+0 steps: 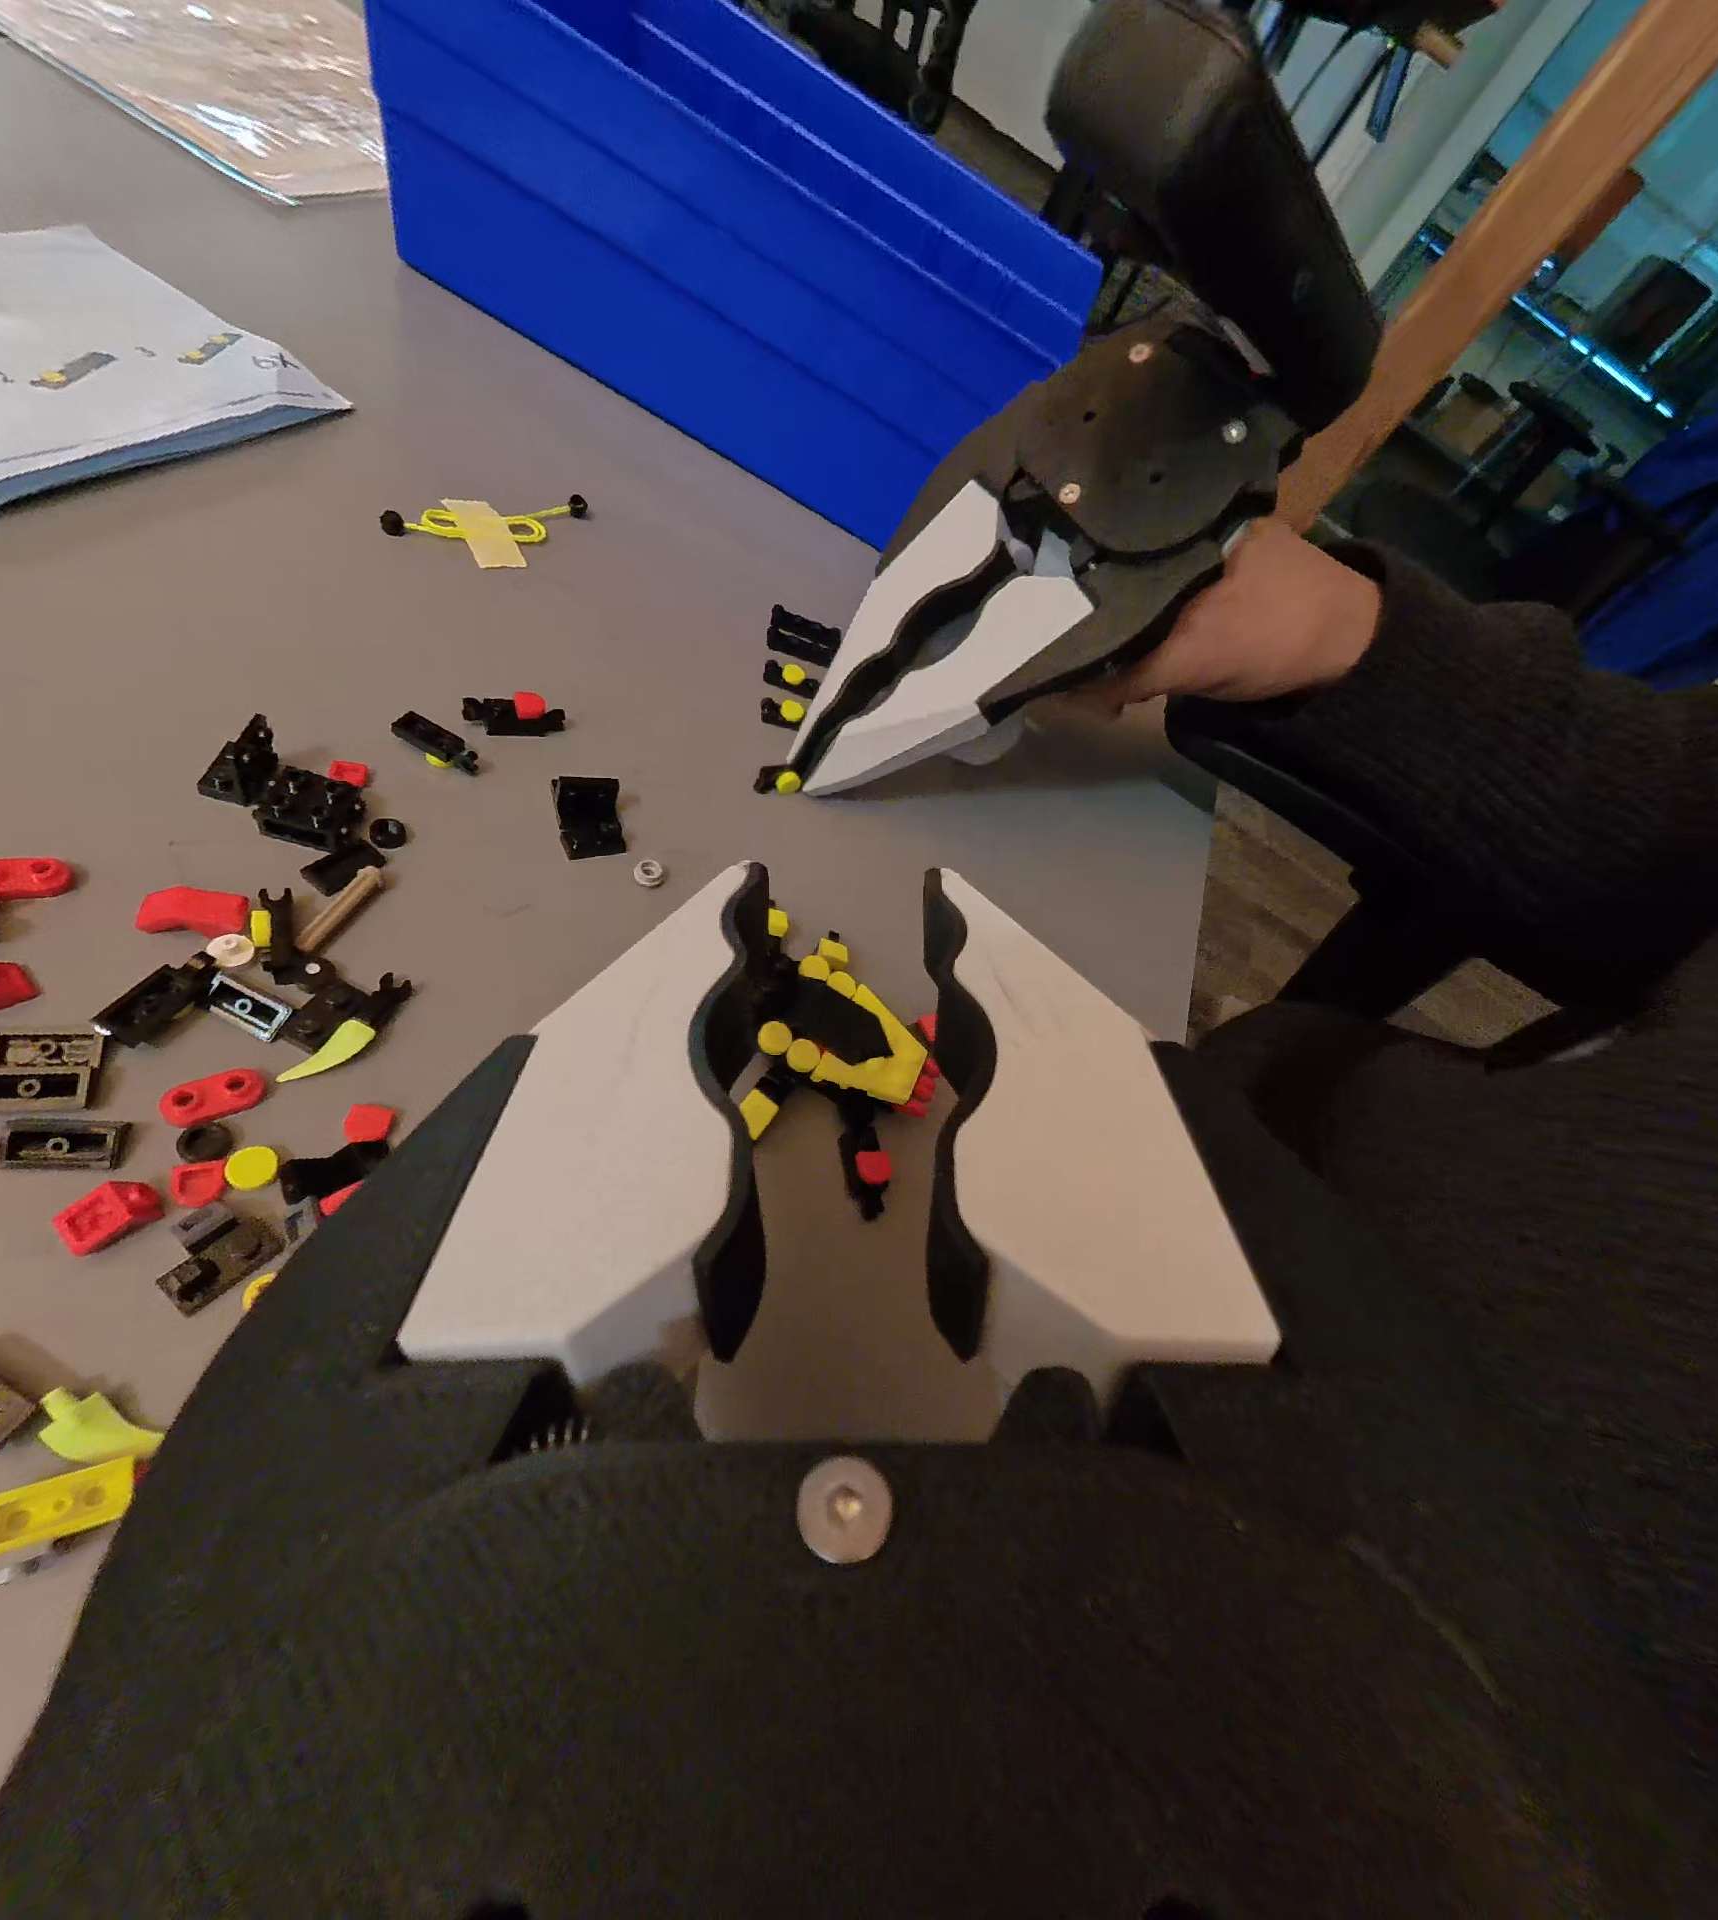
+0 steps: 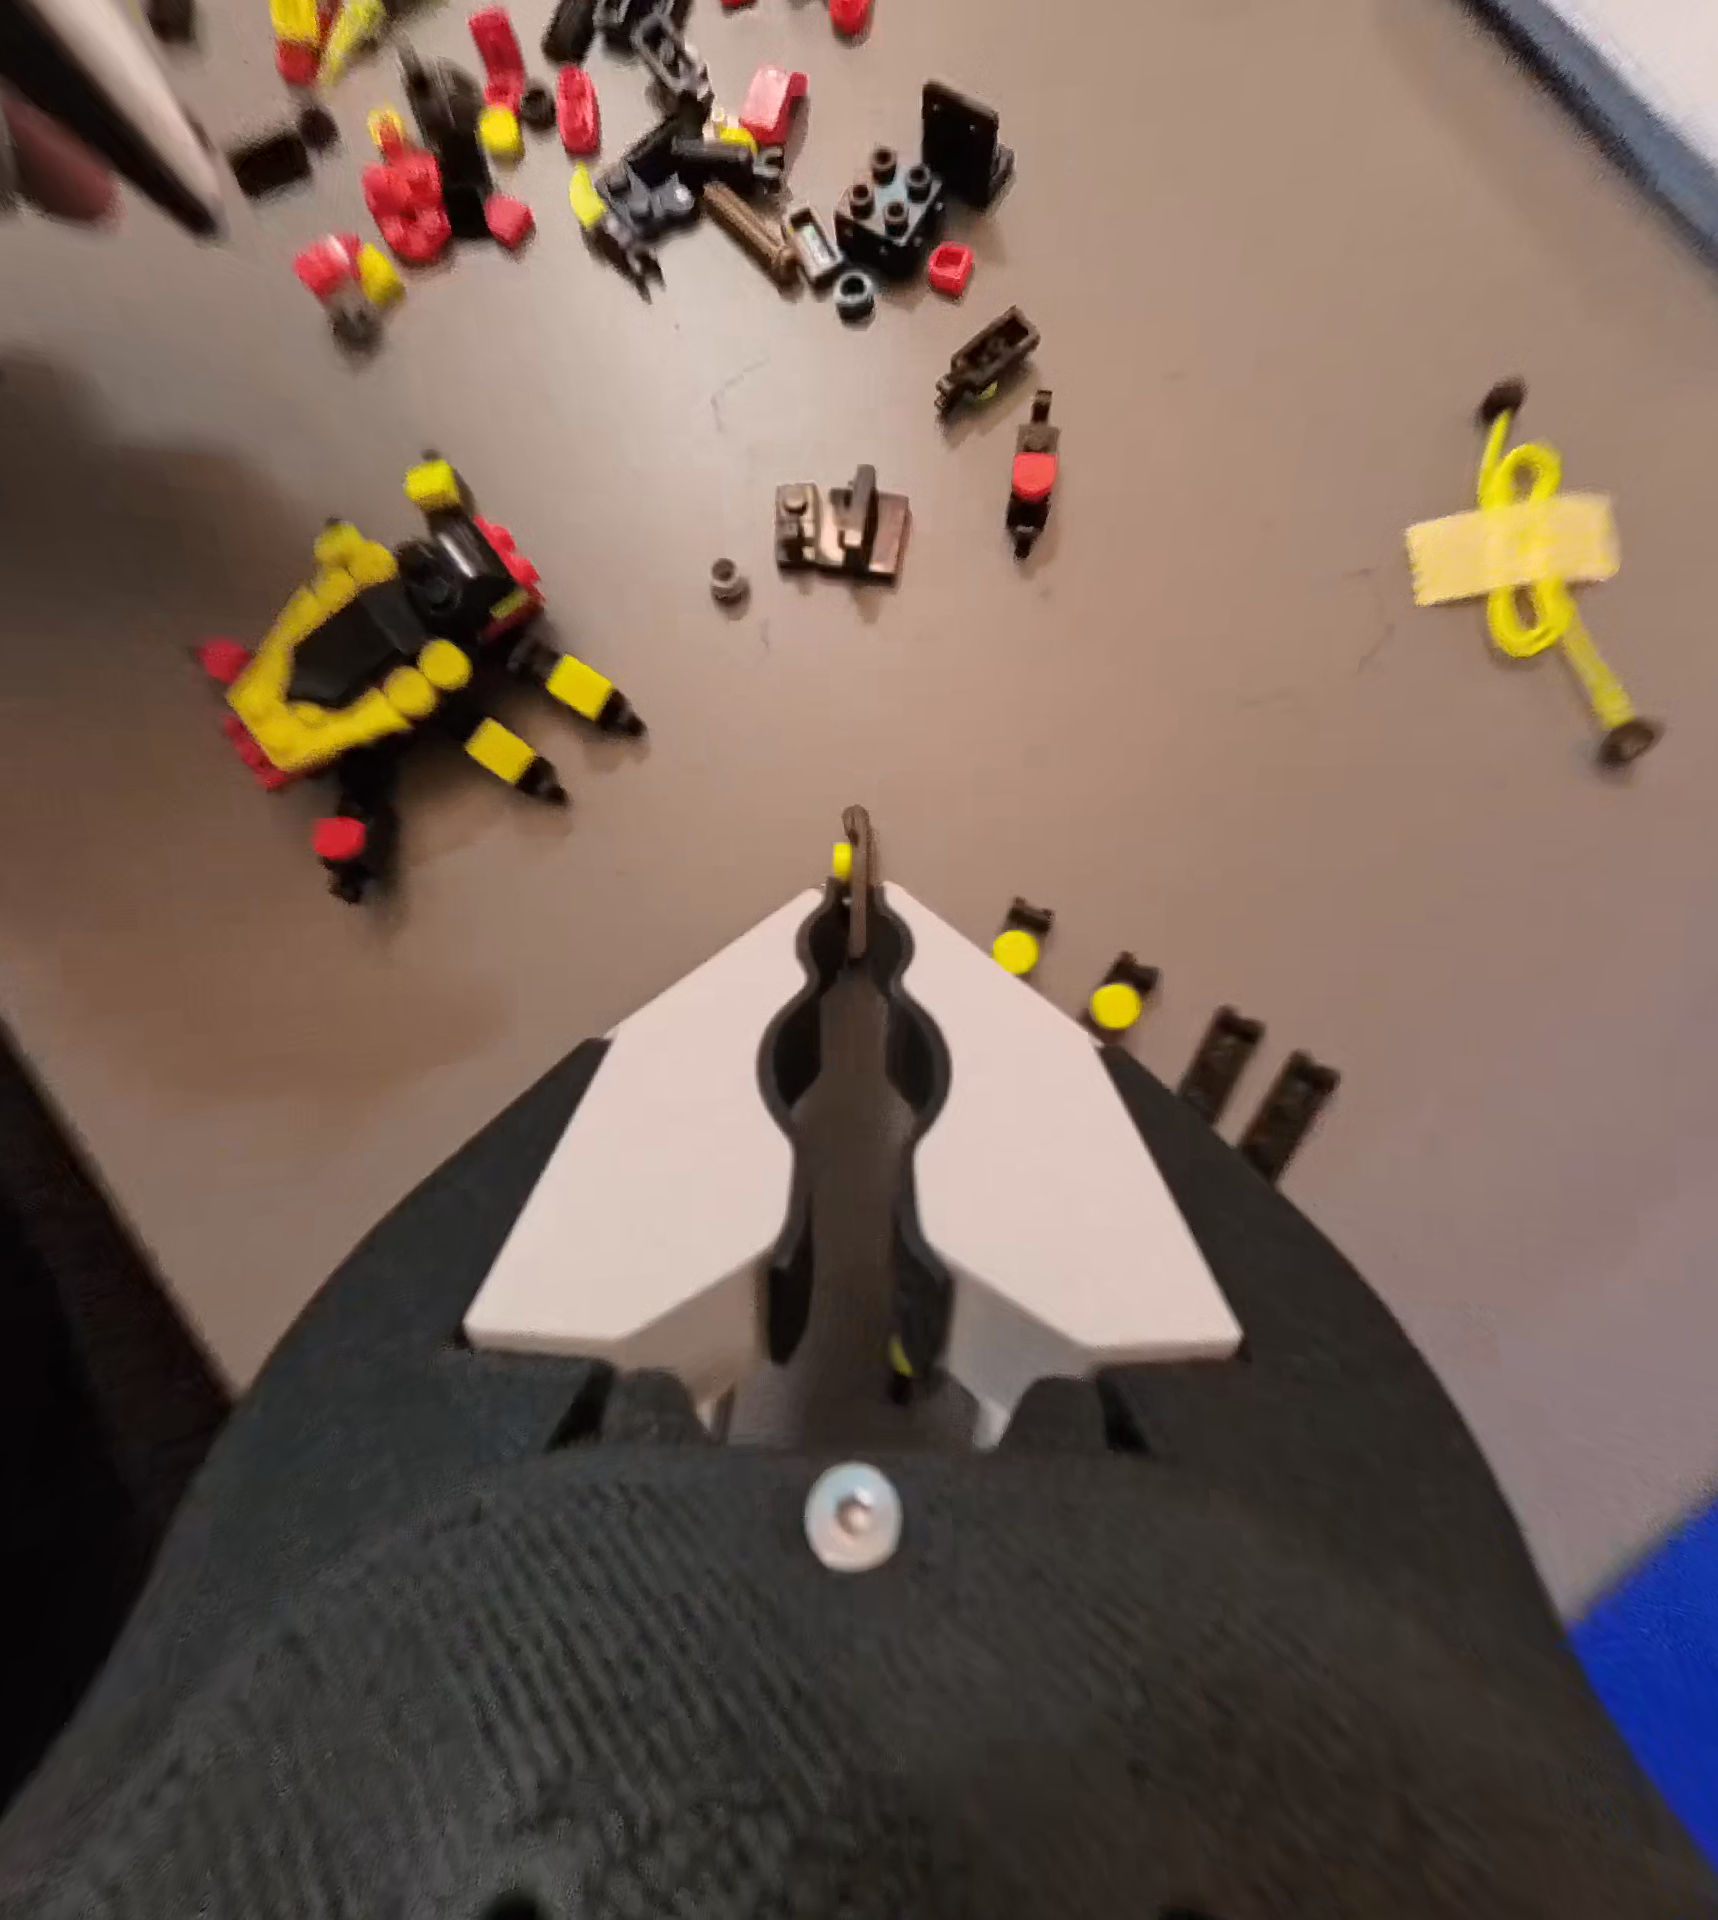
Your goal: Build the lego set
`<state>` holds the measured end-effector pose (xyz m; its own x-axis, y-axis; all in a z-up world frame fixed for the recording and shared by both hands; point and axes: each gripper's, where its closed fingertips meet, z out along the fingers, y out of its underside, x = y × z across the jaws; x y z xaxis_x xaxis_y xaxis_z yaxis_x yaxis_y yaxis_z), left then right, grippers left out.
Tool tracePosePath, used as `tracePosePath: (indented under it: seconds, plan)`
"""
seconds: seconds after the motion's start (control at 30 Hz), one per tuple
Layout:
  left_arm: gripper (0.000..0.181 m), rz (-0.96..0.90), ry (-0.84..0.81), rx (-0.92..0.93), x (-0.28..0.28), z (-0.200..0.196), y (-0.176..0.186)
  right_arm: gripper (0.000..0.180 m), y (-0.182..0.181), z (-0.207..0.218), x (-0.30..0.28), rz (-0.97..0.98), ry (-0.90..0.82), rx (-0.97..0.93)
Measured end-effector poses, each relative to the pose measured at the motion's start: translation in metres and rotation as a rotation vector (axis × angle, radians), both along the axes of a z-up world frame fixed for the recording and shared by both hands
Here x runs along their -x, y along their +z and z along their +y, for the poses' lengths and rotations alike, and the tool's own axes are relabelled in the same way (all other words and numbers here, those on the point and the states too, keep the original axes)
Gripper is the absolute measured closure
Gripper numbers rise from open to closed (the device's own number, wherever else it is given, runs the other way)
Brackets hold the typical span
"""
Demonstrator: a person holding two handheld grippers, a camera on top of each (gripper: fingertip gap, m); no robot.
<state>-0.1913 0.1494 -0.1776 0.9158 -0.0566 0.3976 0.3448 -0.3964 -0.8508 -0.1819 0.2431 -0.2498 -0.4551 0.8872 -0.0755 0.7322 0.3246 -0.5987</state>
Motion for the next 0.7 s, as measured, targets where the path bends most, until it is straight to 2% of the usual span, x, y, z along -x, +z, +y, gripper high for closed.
tracePosePath:
  seconds: [0.13,0.27,0.37,0.47,0.57,0.7]
  plan:
    - [0.153,0.018,0.005,-0.008,-0.005,0.000,0.001,0.177,0.006,-0.014,-0.007,-0.117,-0.138,0.339]
    - [0.154,0.035,0.013,-0.025,-0.010,-0.002,0.004,0.175,0.004,0.000,-0.006,-0.146,-0.280,0.412]
    - [0.155,0.039,0.017,-0.028,-0.010,-0.001,0.003,0.165,0.010,0.006,-0.002,-0.116,-0.315,0.461]
    - [0.155,0.035,0.008,-0.023,-0.008,0.001,0.001,0.161,0.016,0.018,0.003,-0.048,-0.308,0.398]
    - [0.155,0.039,0.003,-0.018,-0.005,0.003,0.001,0.162,0.030,0.016,0.007,0.063,-0.178,0.277]
    - [0.155,0.068,0.019,-0.021,0.002,0.000,0.003,0.162,0.035,0.005,0.003,0.190,0.039,-0.051]
